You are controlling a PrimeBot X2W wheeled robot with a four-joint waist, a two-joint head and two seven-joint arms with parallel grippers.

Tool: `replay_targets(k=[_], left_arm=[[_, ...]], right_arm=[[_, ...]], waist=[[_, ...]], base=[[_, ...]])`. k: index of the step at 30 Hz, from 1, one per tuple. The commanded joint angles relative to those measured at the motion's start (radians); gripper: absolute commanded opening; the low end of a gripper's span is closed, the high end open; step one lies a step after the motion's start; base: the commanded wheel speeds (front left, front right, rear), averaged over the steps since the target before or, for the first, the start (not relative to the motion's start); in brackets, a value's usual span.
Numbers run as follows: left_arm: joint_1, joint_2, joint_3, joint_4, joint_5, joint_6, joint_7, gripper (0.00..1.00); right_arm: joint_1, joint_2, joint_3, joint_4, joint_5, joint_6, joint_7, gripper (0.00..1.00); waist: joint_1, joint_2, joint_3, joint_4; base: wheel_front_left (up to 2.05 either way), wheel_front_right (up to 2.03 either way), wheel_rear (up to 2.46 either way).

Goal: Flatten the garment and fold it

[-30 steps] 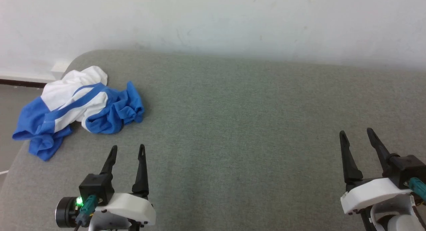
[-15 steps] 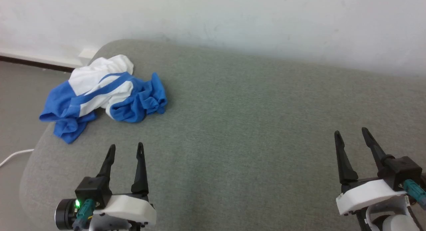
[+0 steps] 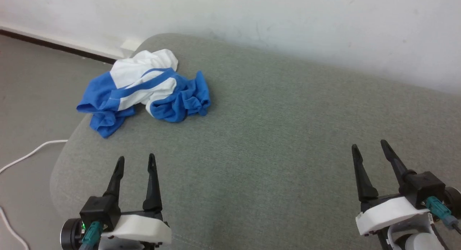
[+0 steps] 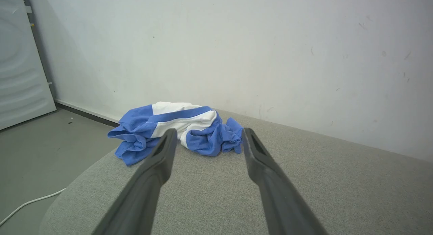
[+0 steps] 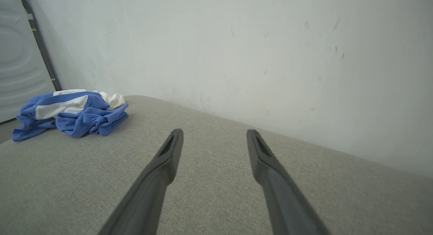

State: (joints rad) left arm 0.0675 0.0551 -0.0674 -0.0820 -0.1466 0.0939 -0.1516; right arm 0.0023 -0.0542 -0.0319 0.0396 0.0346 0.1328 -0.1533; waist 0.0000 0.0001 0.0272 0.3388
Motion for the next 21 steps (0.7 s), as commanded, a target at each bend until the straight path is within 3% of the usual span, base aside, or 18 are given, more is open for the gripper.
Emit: replay_targets(k=[1, 21], left_arm=[[0.019, -0.003, -0.005, -0.009, -0.013, 0.011, -0.014, 1.00], [0.051, -0.004, -0.028, -0.028, -0.050, 0.041, -0.053, 1.00]], right_arm=[[-0.014, 0.002, 0.004, 0.006, -0.003, -0.001, -0.012, 1.00], [-0.026, 0.003, 0.039, 0.041, -0.003, -0.002, -0.052, 1.00]], waist=[[0.0000, -0.0001, 0.002, 0.027], [0.0000, -0.0001, 0.002, 0.122]], base=[[0.00, 0.00, 0.00], [0.00, 0.00, 0.00]])
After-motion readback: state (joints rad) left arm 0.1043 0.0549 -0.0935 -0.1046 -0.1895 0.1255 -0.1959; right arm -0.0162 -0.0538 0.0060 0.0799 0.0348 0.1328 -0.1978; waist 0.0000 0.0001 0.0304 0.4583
